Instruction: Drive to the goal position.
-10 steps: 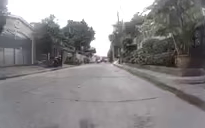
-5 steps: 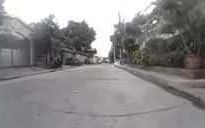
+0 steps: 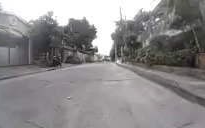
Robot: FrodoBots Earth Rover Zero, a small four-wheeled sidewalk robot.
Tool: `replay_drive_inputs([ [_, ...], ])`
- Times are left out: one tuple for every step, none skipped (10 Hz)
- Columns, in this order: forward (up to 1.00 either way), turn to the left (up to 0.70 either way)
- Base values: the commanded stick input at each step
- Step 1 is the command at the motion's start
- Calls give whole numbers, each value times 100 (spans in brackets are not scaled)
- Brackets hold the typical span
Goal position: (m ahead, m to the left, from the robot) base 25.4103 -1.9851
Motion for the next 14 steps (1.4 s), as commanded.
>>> replay_drive_inputs([
  [85,0],
  [85,0],
  [85,0],
  [85,0],
  [85,0],
  [85,-25],
  [85,-11],
  [85,0],
  [85,0],
  [85,0],
  [85,0],
  [85,0],
  [85,0],
  [85,0],
])
